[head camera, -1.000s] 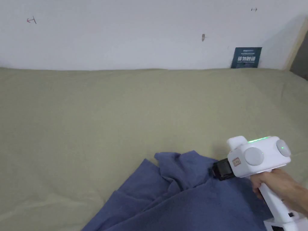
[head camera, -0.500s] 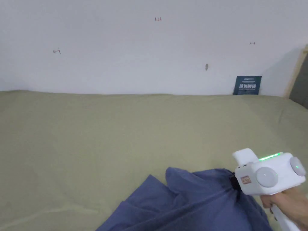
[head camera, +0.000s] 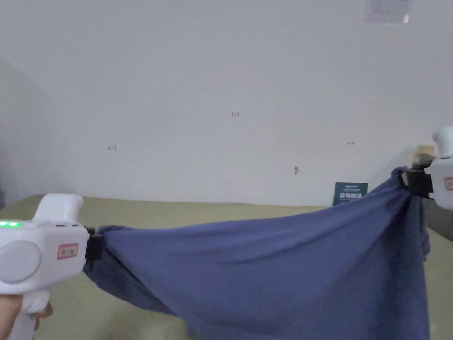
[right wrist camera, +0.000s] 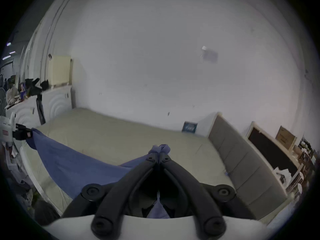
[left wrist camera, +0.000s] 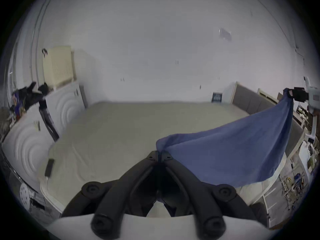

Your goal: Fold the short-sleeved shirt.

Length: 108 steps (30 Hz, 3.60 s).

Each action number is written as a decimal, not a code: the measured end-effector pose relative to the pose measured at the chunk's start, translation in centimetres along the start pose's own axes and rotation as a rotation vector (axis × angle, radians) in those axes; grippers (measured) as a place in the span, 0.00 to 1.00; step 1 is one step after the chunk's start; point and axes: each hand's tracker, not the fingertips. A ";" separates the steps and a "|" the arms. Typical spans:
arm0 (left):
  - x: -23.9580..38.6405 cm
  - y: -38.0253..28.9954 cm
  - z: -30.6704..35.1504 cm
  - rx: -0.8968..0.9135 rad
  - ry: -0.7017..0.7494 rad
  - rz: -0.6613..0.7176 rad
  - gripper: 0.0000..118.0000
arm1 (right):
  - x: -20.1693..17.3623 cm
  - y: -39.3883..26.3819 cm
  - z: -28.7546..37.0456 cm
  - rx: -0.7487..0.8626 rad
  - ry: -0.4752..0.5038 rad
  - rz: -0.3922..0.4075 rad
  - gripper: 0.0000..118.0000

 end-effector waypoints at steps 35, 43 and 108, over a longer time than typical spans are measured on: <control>2.3 25.7 -16.4 0.138 0.245 -0.068 0.02 | 2.2 16.0 -19.6 0.086 -0.145 -0.059 0.00; 1.6 24.4 -23.7 0.125 0.253 -0.055 0.02 | 1.1 14.4 -25.7 0.060 -0.154 -0.076 0.00; -4.5 -25.9 1.0 -0.411 0.080 0.090 0.43 | -5.1 -36.3 4.3 -0.504 -0.034 -0.309 0.00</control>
